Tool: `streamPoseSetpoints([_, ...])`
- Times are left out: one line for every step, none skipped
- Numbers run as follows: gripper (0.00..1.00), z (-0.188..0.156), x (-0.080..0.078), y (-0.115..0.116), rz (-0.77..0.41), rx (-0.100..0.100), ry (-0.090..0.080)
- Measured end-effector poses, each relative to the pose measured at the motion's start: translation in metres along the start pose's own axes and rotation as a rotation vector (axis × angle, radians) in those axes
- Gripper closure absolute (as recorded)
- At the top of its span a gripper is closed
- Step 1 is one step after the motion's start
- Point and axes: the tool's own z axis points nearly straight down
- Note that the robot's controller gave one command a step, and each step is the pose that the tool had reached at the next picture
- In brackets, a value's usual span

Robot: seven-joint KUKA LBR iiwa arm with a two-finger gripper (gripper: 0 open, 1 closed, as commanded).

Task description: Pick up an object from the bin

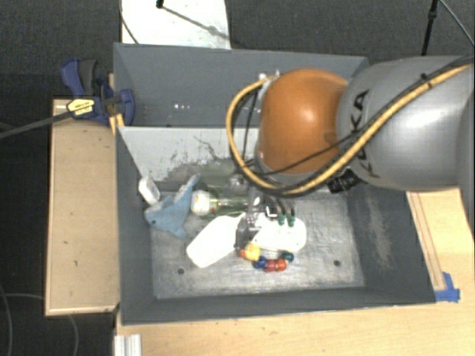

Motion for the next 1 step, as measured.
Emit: streamPoseSetpoints([0.00,-0.0045,-0.0018,-0.0008,0.004,-0.001,-0.008])
